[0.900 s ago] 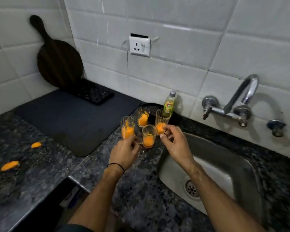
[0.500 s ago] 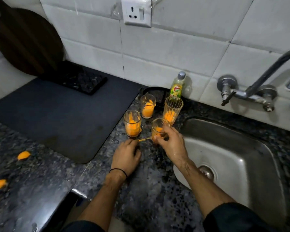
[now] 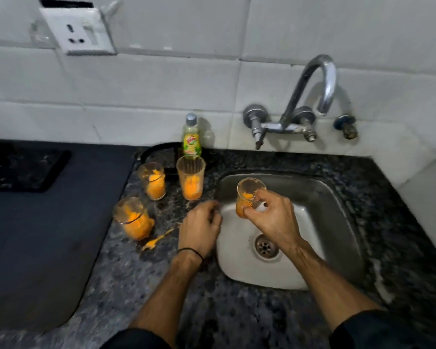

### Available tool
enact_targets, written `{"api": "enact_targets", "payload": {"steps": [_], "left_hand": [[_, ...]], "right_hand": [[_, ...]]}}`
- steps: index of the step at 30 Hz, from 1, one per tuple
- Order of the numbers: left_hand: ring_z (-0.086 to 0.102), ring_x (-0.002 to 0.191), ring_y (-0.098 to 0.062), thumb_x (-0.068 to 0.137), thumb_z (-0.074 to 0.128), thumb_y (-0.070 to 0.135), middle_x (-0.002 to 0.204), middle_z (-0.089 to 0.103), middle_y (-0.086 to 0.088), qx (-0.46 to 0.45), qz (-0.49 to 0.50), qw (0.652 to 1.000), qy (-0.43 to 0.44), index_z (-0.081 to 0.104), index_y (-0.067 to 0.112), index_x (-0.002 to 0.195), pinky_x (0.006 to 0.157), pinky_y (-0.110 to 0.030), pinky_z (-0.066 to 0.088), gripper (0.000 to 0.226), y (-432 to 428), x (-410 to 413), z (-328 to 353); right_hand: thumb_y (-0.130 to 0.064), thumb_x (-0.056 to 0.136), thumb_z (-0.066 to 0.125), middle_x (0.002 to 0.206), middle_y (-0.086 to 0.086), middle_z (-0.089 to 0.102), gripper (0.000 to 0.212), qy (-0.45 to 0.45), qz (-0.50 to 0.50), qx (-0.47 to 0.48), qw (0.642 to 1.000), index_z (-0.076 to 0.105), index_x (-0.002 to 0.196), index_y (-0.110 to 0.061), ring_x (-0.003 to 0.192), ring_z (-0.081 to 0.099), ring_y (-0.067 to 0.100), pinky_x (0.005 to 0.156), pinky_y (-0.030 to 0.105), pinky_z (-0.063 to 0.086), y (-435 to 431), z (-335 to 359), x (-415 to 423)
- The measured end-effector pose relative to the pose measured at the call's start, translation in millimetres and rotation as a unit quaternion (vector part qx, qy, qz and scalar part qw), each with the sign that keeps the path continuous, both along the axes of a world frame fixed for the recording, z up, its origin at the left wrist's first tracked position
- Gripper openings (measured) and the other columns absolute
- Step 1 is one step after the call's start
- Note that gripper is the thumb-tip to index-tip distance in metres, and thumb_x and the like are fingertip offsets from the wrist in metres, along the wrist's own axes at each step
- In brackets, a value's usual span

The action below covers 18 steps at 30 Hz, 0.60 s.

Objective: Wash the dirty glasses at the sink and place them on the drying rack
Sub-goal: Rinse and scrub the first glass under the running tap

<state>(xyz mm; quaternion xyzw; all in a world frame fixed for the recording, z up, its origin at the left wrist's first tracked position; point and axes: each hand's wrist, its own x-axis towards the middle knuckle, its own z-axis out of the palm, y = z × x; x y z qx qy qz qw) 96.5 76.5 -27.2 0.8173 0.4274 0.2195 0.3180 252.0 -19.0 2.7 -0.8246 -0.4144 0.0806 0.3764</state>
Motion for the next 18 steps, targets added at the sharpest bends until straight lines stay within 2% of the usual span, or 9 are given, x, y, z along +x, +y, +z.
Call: {"api": "enact_targets", "payload": {"steps": [4,8,11,15,18], "left_hand": [[0.068,0.103,-0.028,0.097,0.056,0.028,0.113,0.073,-0.009,0.01,-0.033,0.997,-0.07,0.065,0.016,0.122,0.087,-0.041,0.054,0.03,17.5,67.3,36.4],[0.065,0.104,-0.037,0.097,0.053,0.047,0.109,0.071,-0.014,0.014,-0.045,0.998,-0.029,0.053,0.015,0.129,0.086,-0.046,0.053,0.045,41.2,137.4,70.3],[0.061,0.103,-0.044,0.098,0.049,0.051,0.108,0.068,-0.023,0.021,-0.02,0.999,0.016,0.055,0.007,0.121,0.08,-0.043,0.046,0.049,57.4,180.3,88.7],[0.059,0.101,-0.046,0.105,0.039,0.039,0.108,0.065,-0.028,0.061,0.021,0.994,0.084,0.063,-0.003,0.108,0.078,-0.043,0.043,0.048,62.9,204.4,100.4],[0.061,0.088,-0.044,0.106,0.035,0.036,0.09,0.066,-0.024,0.063,0.046,0.996,0.046,0.064,0.001,0.088,0.069,-0.042,0.038,0.049,64.5,206.2,91.3]], "right_hand": [[-0.036,0.064,0.08,0.069,-0.006,0.064,0.03,-0.031,-0.044,-0.005,0.999,0.057,0.066,-0.018,0.064,0.06,0.012,0.06,0.032,0.051,-11.3,21.3,44.2],[-0.034,0.066,0.079,0.067,-0.006,0.063,0.03,-0.04,-0.036,-0.008,0.999,0.056,0.065,-0.017,0.065,0.06,0.017,0.062,0.035,0.052,-11.5,34.9,77.2],[-0.034,0.066,0.08,0.07,-0.006,0.063,0.03,-0.048,-0.027,-0.006,0.998,0.057,0.067,-0.016,0.066,0.059,0.015,0.062,0.033,0.05,-12.2,43.6,97.5],[-0.035,0.069,0.08,0.074,-0.005,0.065,0.029,-0.042,-0.006,-0.003,0.999,0.062,0.075,-0.014,0.068,0.06,0.014,0.059,0.03,0.048,-16.6,50.5,119.2],[-0.037,0.071,0.079,0.077,-0.006,0.065,0.028,-0.029,0.009,0.001,1.0,0.065,0.08,-0.015,0.07,0.061,0.014,0.061,0.032,0.05,-20.7,52.9,133.1]]}}
